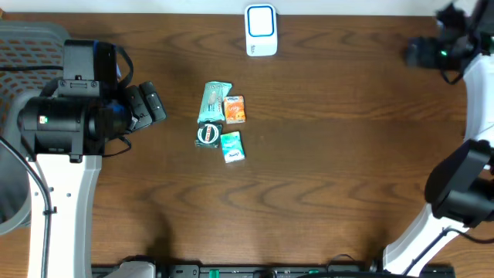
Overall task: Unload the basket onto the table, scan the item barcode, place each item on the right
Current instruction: 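Carry the bag to the far right and drop it there, then move the right gripper to the orange Kleenex pack and grasp it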
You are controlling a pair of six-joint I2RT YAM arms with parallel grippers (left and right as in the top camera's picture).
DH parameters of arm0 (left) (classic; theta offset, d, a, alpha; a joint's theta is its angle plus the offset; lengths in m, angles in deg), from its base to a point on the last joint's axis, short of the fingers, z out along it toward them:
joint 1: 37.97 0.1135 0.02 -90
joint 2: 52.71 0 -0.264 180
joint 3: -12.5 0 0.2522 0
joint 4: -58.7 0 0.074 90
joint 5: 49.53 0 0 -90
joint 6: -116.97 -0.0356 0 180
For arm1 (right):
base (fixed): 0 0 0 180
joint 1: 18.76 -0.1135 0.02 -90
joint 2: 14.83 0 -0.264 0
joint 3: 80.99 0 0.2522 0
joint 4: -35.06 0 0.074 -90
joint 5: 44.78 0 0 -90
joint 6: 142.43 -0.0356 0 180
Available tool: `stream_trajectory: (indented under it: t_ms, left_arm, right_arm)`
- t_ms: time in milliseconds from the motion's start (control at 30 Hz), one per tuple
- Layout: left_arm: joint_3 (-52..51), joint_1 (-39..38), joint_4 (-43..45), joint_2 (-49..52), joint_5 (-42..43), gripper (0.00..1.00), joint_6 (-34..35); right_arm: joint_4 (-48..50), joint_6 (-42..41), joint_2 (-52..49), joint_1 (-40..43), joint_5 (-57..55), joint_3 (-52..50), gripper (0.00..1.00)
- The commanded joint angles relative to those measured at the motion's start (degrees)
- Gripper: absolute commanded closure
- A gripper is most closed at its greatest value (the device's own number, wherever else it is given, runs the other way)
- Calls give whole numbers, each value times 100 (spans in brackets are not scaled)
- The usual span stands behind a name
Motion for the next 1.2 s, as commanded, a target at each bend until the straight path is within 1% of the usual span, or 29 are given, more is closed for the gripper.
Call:
stream_trajectory:
  t_ms: [0,67,200,267,367,467,500,600,667,767,800,900,967,1067,1133,1167]
  left_arm:
    - [13,17,-22,-26,-72,2,68]
    - [13,17,-24,-26,-72,2,68]
    - [13,17,-24,-26,-72,2,68]
    - [13,20,-24,-26,-72,2,68]
    - [13,17,-22,-26,-72,3,68]
    - [13,17,-24,-26,-72,2,68]
    - [13,17,-24,-26,-72,2,68]
    - [13,20,-24,-26,-72,2,68]
    - [13,20,-24,-26,-72,2,68]
    - [13,20,-24,-26,-72,2,68]
    - [13,17,-24,-26,-72,2,68]
    - [13,17,-24,-26,-72,2,68]
    - [13,17,-24,-26,-72,2,68]
    - [13,17,-22,-26,-72,2,68]
    - [13,20,-24,-26,-72,2,68]
    - [13,17,-22,-26,-72,2,68]
  right_arm:
    - [-304,-214,7,-411,2704,-7,6]
    - [-597,-214,-66,-743,2959,-7,5]
    - [-964,-212,-229,-1504,2771,-61,4]
    - [-992,-214,-282,-1902,2658,-160,1]
    - [-894,-212,-295,-2435,2439,-328,1]
    - [-767,-284,-295,-2920,1847,-378,1]
    - [-732,-481,-295,-3053,1558,-378,1]
    - [-581,-1637,-295,-3434,490,-378,1]
    - [-446,-2247,-323,-3644,4,-378,1]
    - [-118,-2535,-452,-3936,-109,-378,1]
    - [-28,-2557,-505,-4013,-111,-378,5]
    - [149,-2586,-706,-4168,-118,-378,25]
    - [225,-2826,-859,-4194,-116,-378,30]
    - [400,-3182,-1161,-4203,9,-378,32]
    - [544,-3193,-1373,-4214,356,-378,35]
    - [590,-3195,-1471,-4216,503,-378,37]
